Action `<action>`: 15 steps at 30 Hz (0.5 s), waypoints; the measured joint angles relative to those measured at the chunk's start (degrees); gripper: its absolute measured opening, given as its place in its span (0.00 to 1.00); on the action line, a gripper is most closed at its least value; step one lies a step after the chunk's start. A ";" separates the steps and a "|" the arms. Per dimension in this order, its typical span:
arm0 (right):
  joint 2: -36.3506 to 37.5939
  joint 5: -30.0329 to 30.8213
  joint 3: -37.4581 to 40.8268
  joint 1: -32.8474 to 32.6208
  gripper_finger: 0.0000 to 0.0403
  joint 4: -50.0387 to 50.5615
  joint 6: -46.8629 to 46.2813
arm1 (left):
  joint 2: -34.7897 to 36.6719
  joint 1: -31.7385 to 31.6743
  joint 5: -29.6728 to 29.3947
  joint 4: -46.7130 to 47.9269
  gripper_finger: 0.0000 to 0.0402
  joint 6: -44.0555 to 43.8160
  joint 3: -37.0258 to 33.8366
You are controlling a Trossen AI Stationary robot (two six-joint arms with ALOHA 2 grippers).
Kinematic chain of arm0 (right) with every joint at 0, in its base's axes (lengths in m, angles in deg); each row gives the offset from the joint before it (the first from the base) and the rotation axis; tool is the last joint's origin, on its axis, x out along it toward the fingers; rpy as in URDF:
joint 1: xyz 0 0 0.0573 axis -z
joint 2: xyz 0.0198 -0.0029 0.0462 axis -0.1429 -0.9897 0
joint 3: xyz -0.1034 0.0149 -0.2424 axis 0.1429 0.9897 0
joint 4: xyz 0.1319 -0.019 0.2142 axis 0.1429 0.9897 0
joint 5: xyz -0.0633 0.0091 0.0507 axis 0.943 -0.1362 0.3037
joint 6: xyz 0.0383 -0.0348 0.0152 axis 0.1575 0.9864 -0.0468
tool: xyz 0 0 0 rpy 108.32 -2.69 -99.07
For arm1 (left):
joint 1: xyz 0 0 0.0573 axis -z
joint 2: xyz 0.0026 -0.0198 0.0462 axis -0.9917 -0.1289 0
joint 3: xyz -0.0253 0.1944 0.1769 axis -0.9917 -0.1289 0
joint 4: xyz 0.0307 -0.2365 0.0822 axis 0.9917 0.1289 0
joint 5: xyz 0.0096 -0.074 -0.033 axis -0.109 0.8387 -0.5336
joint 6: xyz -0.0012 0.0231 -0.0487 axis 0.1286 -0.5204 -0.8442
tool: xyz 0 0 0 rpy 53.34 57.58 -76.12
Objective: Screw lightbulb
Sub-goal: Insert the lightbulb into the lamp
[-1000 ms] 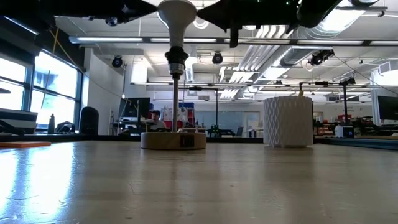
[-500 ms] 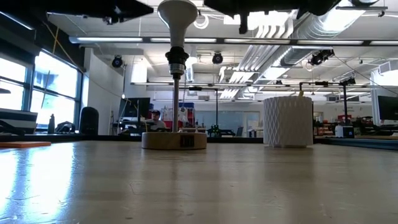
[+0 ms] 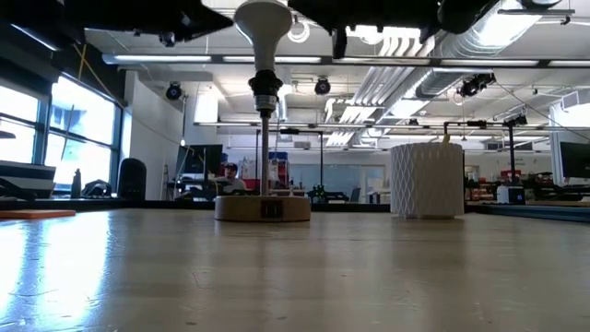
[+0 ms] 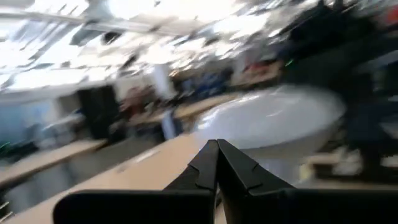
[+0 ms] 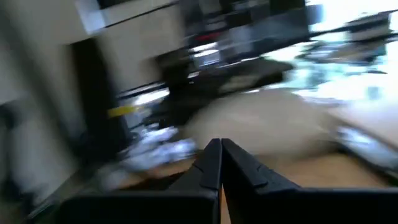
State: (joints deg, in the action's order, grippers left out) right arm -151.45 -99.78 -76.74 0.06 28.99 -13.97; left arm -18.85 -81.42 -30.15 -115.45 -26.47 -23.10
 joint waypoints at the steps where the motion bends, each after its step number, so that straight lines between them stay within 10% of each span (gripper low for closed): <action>1: -0.01 -2.69 -0.27 -0.87 0.00 0.61 0.99 | -0.23 -0.39 -2.24 0.89 0.00 -0.21 -0.10; 6: 1.56 -5.97 -0.92 -2.75 0.00 2.86 5.92 | 2.38 0.20 -6.44 0.24 0.00 2.97 0.04; 15: 3.63 25.52 -0.89 -1.90 0.00 7.89 6.74 | 3.08 5.51 4.99 1.29 0.00 4.56 -0.16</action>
State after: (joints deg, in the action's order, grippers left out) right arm -147.81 -74.26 -77.63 -1.84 36.88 -7.23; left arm -15.77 -75.91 -25.16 -114.17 -21.91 -23.25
